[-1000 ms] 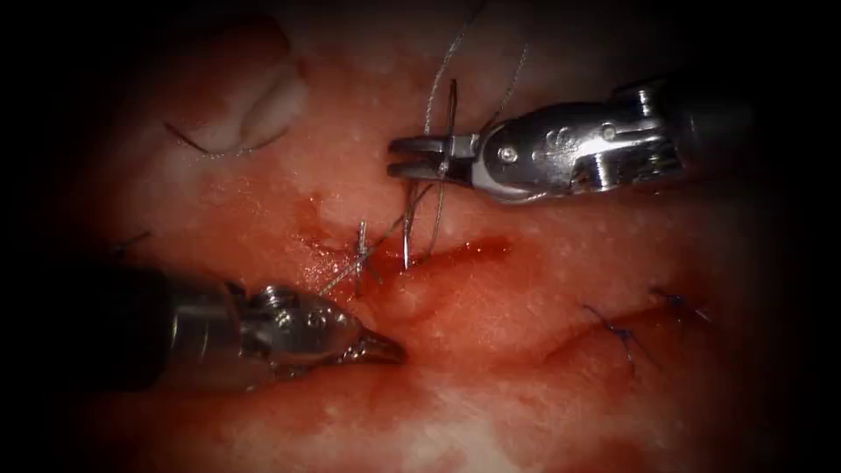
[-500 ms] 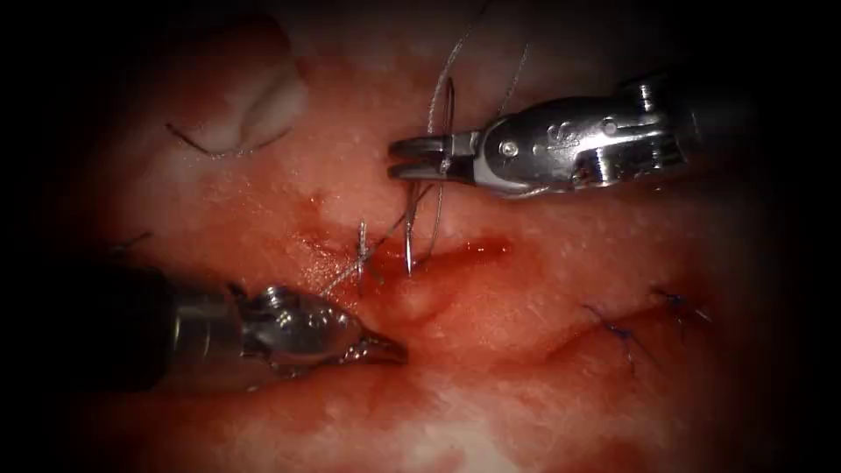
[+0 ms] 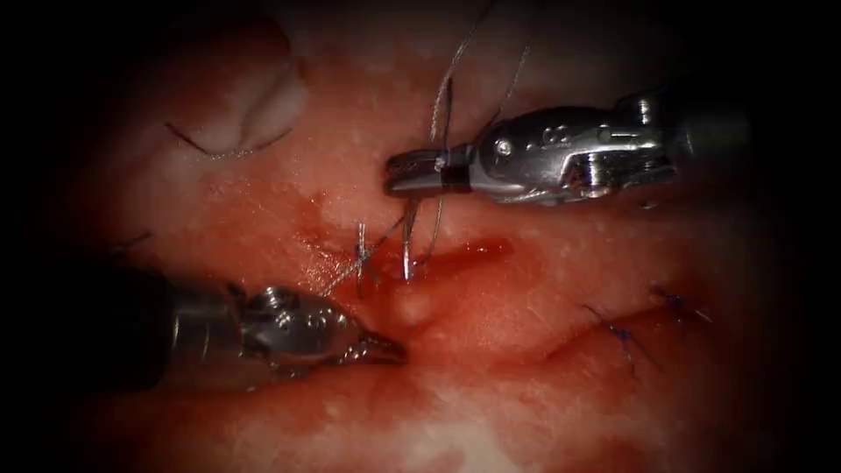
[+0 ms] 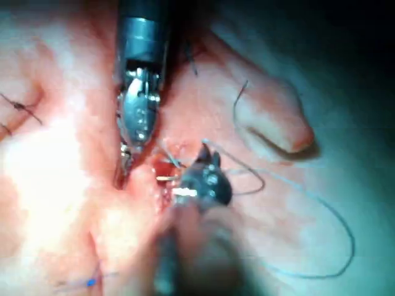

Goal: Wound Closure
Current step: Insert the needle through the bottom half of the cut.

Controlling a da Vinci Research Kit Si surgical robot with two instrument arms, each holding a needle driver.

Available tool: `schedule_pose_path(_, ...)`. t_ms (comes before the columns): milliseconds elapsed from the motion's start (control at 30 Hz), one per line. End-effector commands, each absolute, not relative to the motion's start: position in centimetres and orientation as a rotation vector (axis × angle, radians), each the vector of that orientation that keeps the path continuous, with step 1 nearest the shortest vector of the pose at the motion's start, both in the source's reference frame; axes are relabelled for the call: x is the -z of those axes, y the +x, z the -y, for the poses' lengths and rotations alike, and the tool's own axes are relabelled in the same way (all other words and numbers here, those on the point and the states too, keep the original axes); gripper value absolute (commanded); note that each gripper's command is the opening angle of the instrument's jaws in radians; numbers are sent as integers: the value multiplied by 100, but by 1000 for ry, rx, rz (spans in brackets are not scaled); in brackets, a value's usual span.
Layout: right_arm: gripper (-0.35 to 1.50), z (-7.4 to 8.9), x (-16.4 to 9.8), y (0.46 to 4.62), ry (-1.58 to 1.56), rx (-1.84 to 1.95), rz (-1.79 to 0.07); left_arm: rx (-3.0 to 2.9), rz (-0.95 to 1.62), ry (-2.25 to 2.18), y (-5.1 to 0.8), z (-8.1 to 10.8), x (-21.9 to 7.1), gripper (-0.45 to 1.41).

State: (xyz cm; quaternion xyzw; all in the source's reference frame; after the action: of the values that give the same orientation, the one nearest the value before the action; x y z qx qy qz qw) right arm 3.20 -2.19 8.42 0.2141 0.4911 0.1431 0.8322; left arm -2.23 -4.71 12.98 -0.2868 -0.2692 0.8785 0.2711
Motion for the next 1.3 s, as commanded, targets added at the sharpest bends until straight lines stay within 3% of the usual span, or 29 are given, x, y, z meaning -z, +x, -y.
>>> schedule_pose_path(33,-35,218,-848,326,467,-322,-1037,-2368,726,-770,-228,474,-1304,-3)
schedule_pose_path(433,-35,219,-852,328,620,-397,-1013,-2370,726,-766,-228,474,-1304,-3)
schedule_pose_path(1033,-35,236,-870,326,1125,-711,-889,-2367,730,-766,-228,472,-1300,-10)
schedule_pose_path(1233,-35,263,-868,325,1191,-680,-938,-2348,697,-759,-231,466,-1291,-12)
schedule_pose_path(1300,-35,266,-865,325,1190,-684,-972,-2380,671,-781,-232,461,-1285,-1)
